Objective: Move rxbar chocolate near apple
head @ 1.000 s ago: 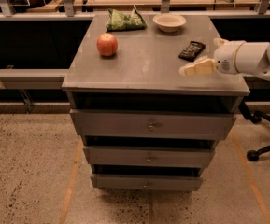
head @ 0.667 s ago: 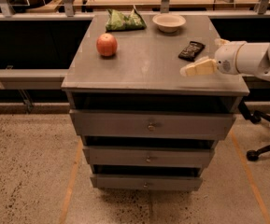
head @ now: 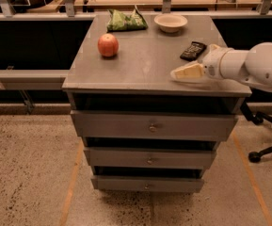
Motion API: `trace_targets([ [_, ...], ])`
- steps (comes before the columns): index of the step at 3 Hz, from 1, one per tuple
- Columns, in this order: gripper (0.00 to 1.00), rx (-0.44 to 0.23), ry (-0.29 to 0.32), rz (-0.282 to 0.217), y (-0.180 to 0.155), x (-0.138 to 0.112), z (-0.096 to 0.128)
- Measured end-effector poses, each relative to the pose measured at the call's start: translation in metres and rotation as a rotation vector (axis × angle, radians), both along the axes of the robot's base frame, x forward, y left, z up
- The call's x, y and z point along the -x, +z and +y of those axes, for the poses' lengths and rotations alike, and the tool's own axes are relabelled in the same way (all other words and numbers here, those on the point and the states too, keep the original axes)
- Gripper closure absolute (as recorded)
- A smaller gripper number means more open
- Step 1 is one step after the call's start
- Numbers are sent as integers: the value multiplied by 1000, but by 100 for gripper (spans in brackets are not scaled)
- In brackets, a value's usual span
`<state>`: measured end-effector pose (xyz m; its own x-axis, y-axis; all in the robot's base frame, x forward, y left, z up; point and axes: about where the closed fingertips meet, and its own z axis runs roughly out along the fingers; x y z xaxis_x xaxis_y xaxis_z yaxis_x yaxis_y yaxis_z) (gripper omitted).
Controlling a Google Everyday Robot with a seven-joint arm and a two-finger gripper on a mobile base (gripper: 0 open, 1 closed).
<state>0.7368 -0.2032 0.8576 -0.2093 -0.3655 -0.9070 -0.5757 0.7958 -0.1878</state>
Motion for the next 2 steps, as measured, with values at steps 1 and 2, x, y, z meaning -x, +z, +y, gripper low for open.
trace_targets([
  [1,0,47,-100,21,-25,-21,17],
  [2,0,48,-103,21,-22,-22,17],
])
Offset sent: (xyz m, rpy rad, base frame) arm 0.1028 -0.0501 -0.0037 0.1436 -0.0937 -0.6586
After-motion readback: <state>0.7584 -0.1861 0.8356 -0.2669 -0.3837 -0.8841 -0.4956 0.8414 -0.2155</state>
